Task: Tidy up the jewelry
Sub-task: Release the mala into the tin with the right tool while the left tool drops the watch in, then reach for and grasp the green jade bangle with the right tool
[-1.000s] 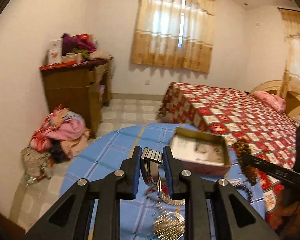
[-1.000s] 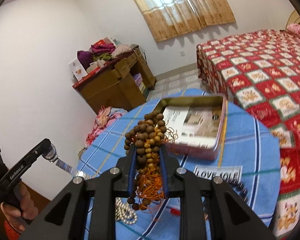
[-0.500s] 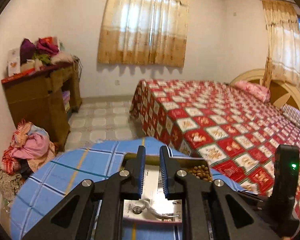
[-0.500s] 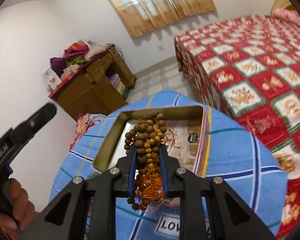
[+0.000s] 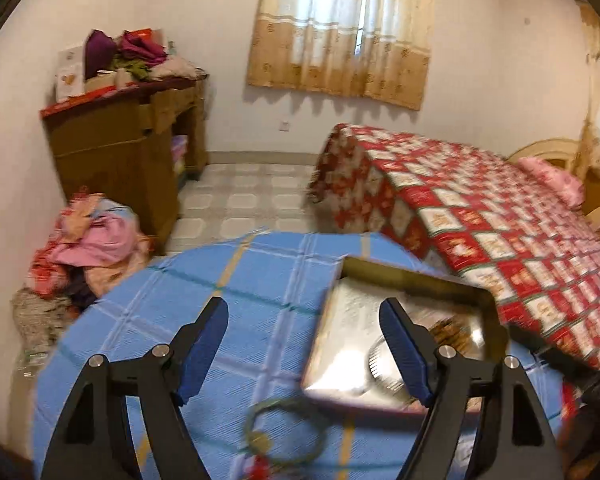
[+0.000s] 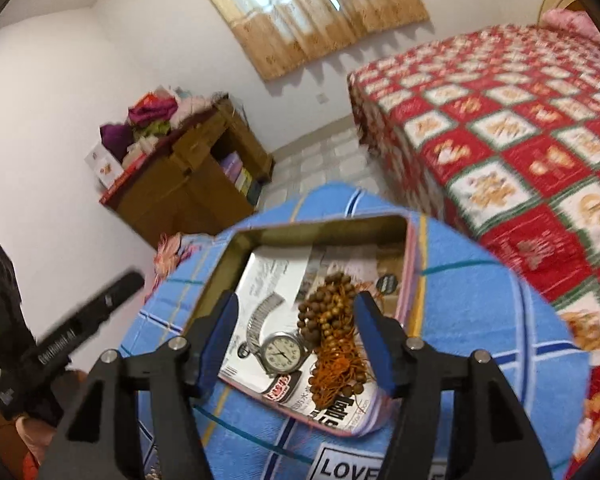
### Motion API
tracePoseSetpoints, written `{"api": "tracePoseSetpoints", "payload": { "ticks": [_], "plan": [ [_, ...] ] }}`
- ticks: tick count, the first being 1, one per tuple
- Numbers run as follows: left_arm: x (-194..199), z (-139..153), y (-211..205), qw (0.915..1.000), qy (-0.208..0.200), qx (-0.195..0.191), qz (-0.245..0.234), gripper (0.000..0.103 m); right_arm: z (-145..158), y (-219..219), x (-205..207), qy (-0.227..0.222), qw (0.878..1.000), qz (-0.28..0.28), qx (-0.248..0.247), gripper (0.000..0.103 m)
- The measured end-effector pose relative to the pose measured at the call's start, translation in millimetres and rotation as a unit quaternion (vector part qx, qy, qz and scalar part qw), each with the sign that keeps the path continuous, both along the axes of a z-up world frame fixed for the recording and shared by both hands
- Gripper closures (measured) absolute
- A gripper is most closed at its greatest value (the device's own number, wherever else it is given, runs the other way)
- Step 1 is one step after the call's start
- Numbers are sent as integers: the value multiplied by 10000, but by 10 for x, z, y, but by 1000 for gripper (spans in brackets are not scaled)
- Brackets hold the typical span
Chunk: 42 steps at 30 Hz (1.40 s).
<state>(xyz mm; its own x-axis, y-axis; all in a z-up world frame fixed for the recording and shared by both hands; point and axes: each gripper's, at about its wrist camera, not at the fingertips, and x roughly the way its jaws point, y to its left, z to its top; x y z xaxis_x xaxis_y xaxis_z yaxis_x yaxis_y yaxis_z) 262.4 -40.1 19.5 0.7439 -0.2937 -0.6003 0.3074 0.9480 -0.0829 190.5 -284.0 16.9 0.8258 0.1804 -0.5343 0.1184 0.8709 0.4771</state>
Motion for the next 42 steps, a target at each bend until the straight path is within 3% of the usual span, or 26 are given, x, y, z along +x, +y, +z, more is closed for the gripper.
{"api": "tracePoseSetpoints", "payload": {
  "ticks": [5,15,21,28,33,42],
  "plan": [
    [-304,-89,364,9996,83,161,233,25,14,184,-375,23,9998,67,-190,58],
    [-1036,-375,941,9959,350,136,818,25,-270,778,-728,540,9965,573,-264,58],
    [-1344,-497,1060,9932,294,389,1060,25,-320,950,-858,625,9950,731,-258,58],
    [-1475,-525,1185,9932,379,150,1094,25,-219,1147,-973,564,9940,846,-410,58],
    [-1572,-489,1215,9928,191,230,1160,25,-198,1284,-978,547,9919,1006,-546,58],
    [-1581,-538,1312,9920,171,263,1222,25,-337,1506,-636,725,9856,1392,-635,58]
  ]
}}
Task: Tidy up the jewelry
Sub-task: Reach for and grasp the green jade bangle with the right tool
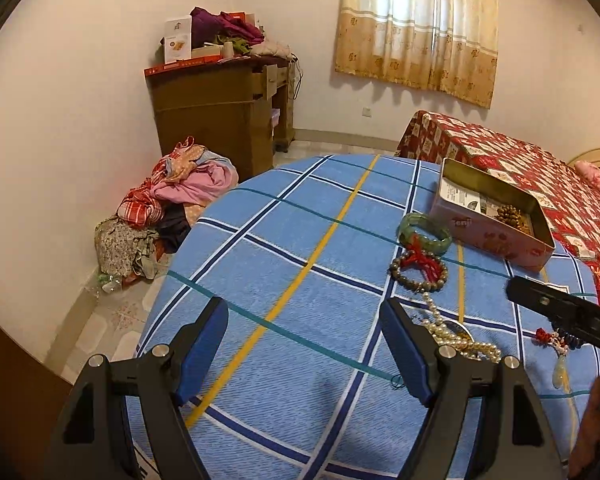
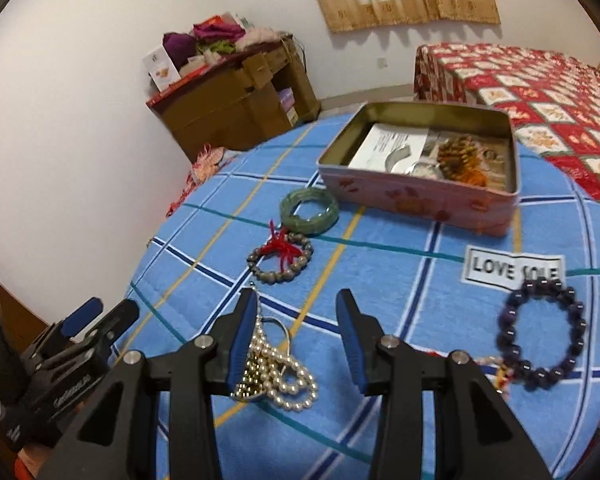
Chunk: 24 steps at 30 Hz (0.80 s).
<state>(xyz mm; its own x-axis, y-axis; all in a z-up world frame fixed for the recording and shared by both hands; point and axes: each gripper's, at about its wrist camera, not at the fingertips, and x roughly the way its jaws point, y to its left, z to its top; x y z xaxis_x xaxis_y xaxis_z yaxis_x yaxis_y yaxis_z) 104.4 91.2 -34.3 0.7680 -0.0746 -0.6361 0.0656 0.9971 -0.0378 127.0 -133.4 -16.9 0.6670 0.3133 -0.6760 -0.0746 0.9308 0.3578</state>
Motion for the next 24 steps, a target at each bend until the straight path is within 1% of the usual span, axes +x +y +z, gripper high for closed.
{"api": "tracePoseSetpoints", "payload": {
  "ticks": [4,5,6,7,9,11,14,15,17,19,22,24],
  "plan": [
    [23,-25,37,10000,48,-66,1,25,-118,44,304,110,9998,-36,-162,60],
    [26,-34,38,10000,59,-63,-5,25,-171,57,408,181,9996,-46,-205,61],
    [30,-41,39,10000,67,-53,-11,25,-211,67,469,244,9994,-26,-242,67],
    [35,-46,42,10000,67,-32,-11,25,-251,101,535,314,9991,20,-289,69],
    [51,-61,55,10000,77,6,11,25,-300,173,605,378,9984,136,-399,71],
    [66,-68,66,9999,104,0,19,25,-314,208,620,396,9979,138,-485,73],
    [89,-77,99,9999,120,-22,43,25,-244,235,556,170,9975,70,-689,73],
    [102,-86,111,9999,137,-34,69,25,-205,282,541,42,9964,173,-825,73],
    [128,-106,130,9997,195,-93,103,25,-170,361,557,-71,9943,384,-990,73],
    [132,-116,145,9996,226,-149,99,25,-179,358,602,-42,9951,419,-899,73],
    [110,-99,172,9998,153,-118,97,25,-199,213,664,40,9978,117,-647,73],
    [107,-91,188,9998,110,-110,115,25,-234,93,756,206,9991,-80,-366,73]
  ]
}}
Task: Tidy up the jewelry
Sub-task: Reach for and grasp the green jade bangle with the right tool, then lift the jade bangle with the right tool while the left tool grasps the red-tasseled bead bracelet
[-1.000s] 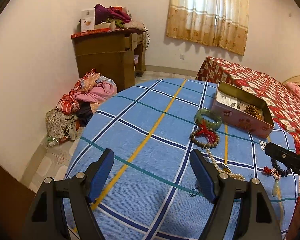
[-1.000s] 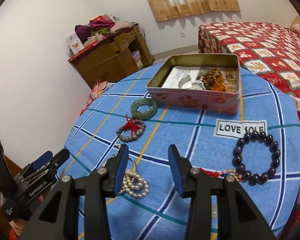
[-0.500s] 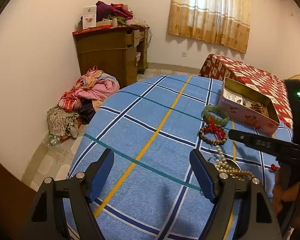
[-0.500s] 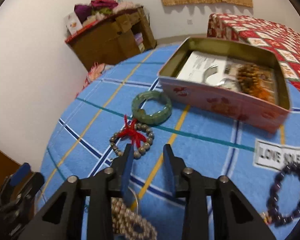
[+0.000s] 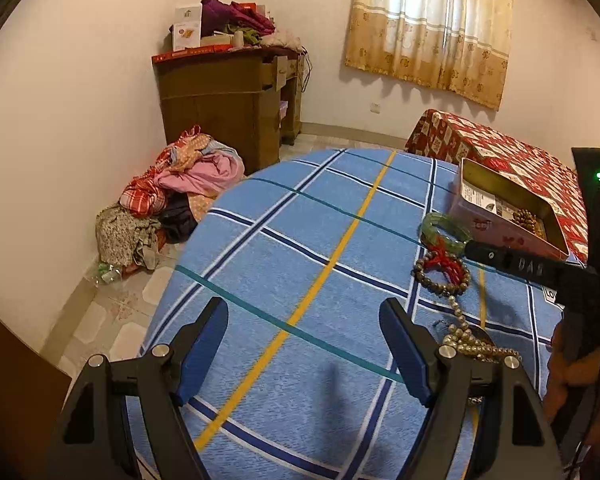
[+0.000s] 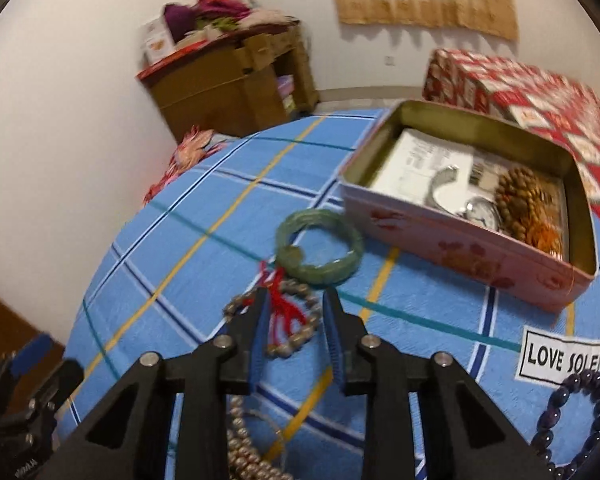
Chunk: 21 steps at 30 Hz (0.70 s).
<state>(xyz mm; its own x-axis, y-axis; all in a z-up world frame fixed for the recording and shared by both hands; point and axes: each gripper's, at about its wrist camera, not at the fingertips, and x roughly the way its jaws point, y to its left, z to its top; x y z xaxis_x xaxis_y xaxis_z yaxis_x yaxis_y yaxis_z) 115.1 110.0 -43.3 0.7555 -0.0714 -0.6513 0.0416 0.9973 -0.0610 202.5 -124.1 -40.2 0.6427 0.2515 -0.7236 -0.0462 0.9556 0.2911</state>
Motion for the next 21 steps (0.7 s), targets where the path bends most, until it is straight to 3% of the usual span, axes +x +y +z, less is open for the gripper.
{"api": "tracePoseSetpoints", "payload": {
  "ticks": [2,5,10,11,12,13,16,21],
  "plan": [
    [19,-11,10,10000,39,-36,19,25,-39,-132,113,137,9985,-384,357,73],
    [36,-21,17,9999,82,-82,9,25,-81,-135,283,263,9966,-646,429,73],
    [24,-1,22,10000,44,32,5,25,-136,29,483,366,9964,-758,-81,73],
    [25,2,28,10000,42,44,10,25,-136,55,504,378,9965,-720,-199,74],
    [20,5,31,10000,39,57,24,25,-142,60,511,406,9965,-686,-248,88],
    [21,7,36,10000,37,57,29,25,-147,51,502,428,9968,-624,-240,93],
    [20,19,41,10000,24,19,0,25,-133,-36,426,478,9976,-505,-64,94],
    [-26,51,-44,9997,-69,55,-249,25,120,-274,23,79,9969,-527,572,94]
  ]
}}
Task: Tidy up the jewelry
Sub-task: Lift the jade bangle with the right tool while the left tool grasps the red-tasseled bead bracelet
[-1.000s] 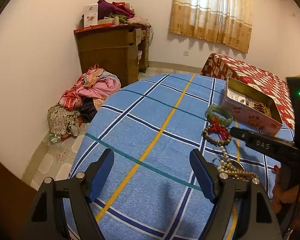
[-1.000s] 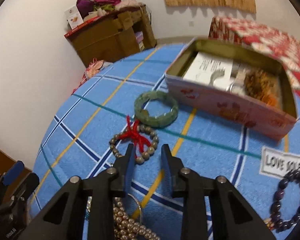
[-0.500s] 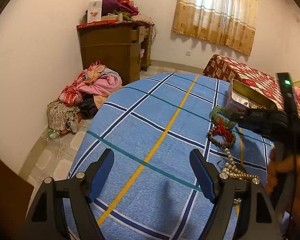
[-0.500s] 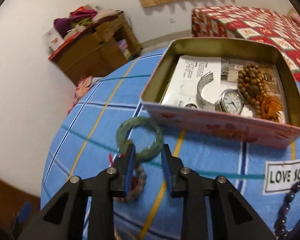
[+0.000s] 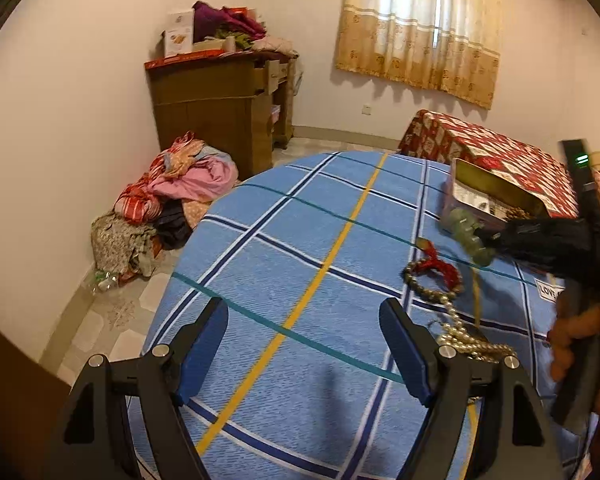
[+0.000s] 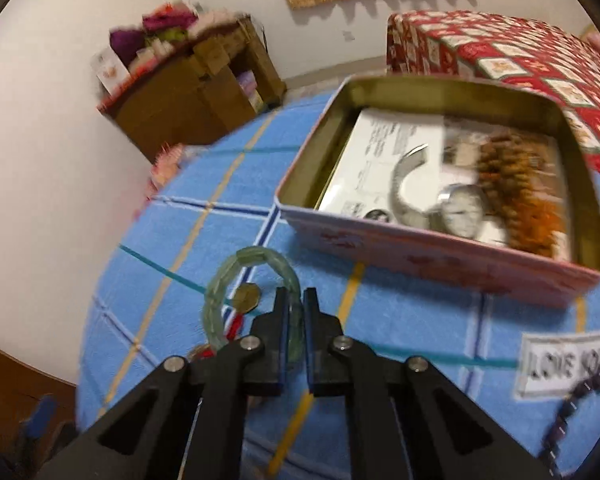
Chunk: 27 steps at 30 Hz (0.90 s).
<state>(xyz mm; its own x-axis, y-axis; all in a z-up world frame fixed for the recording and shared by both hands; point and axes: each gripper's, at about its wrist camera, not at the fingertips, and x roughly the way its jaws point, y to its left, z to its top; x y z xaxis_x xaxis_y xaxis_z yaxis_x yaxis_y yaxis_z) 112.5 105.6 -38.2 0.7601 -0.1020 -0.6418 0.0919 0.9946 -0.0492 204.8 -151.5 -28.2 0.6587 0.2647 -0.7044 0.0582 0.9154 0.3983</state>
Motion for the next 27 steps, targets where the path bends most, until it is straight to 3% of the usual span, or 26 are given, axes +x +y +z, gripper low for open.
{"api": "tracePoseSetpoints", "payload": {
  "ticks": [6,10,13,18,21,27],
  "plan": [
    [-154,58,-241,9972,-116,50,-741,25,230,-206,-651,-295,9992,7,262,94],
    [-308,93,-516,9866,-124,-30,-1625,25,257,-330,-949,-362,9988,-151,280,94],
    [-355,60,-676,9790,109,-163,-2031,25,302,-341,-1070,-451,9986,-152,214,94],
    [-327,-25,-751,9827,310,-64,-1826,25,301,-379,-1172,-489,9983,-70,320,94],
    [-276,-21,-673,9859,348,-198,-1622,25,299,-422,-1259,-524,9981,-6,327,94],
    [-56,86,-604,9899,222,-237,-1381,25,355,-420,-1345,-680,9969,99,373,94]
  ]
}}
